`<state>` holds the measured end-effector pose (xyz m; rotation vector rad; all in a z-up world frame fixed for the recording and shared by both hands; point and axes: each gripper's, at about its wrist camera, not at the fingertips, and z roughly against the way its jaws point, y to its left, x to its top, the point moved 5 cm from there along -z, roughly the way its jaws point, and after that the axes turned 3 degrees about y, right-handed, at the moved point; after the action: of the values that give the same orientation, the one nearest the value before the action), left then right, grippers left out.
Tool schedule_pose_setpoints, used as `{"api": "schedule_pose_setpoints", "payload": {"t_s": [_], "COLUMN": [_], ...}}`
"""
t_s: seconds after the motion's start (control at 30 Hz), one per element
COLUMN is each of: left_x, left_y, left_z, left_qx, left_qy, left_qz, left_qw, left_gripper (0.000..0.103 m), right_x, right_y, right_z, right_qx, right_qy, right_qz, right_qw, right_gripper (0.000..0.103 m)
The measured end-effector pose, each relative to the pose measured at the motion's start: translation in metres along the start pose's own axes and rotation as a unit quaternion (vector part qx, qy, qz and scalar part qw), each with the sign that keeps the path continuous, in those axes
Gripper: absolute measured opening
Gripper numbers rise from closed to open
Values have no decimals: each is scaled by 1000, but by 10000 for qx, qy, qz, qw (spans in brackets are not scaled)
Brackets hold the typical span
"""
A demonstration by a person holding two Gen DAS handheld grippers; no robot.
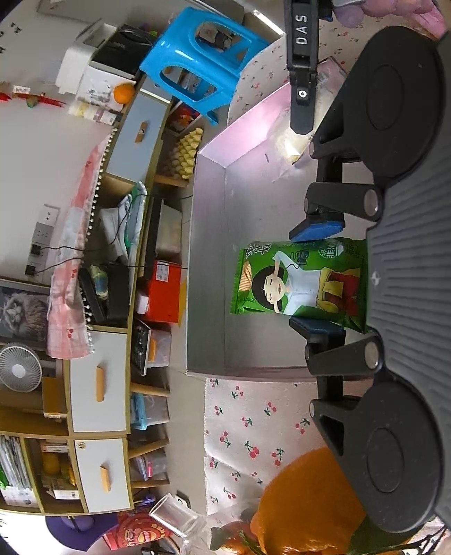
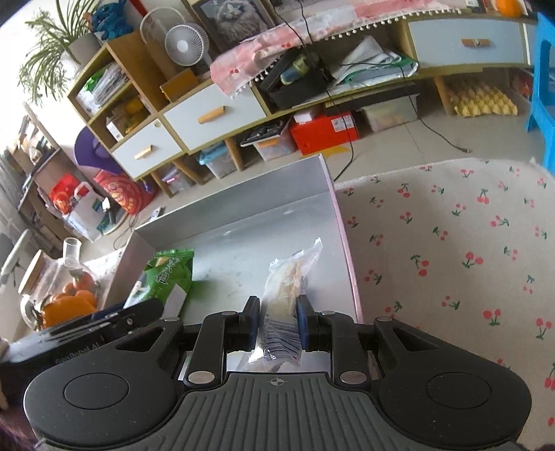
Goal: Organize snacks
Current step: 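Lower both packets into the pink box and open both tools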
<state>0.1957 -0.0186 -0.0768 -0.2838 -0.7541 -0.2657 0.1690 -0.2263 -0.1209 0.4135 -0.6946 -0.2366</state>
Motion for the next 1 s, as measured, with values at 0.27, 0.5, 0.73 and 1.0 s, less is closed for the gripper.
{"api": "schedule_pose_setpoints", "payload": {"t_s": [0.27,0.5,0.73,1.0], "left_x": [-4,0,1,-14], "left_y": [-9,-16,-23,-25], "left_z": [1,14,40,72], "left_qx": [102,123,151,415], "left_qy": [67,204,303,490], "left_qz": [-370,-468,-543,-678], "left_qw": [9992,9986,9979,9956], "left_gripper": [64,87,99,103], "right_x": [0,4,2,-20], "right_y": [0,10,27,48], "right_z": [5,28,60,98], "right_qx": [83,-65,-229,-489], "right_qy": [-14,-39,-51,5], "right_qz": [-167,-144,14,399], "right_qw": [9998,9999,9997,9980], "right_gripper": [58,73,85,92]}}
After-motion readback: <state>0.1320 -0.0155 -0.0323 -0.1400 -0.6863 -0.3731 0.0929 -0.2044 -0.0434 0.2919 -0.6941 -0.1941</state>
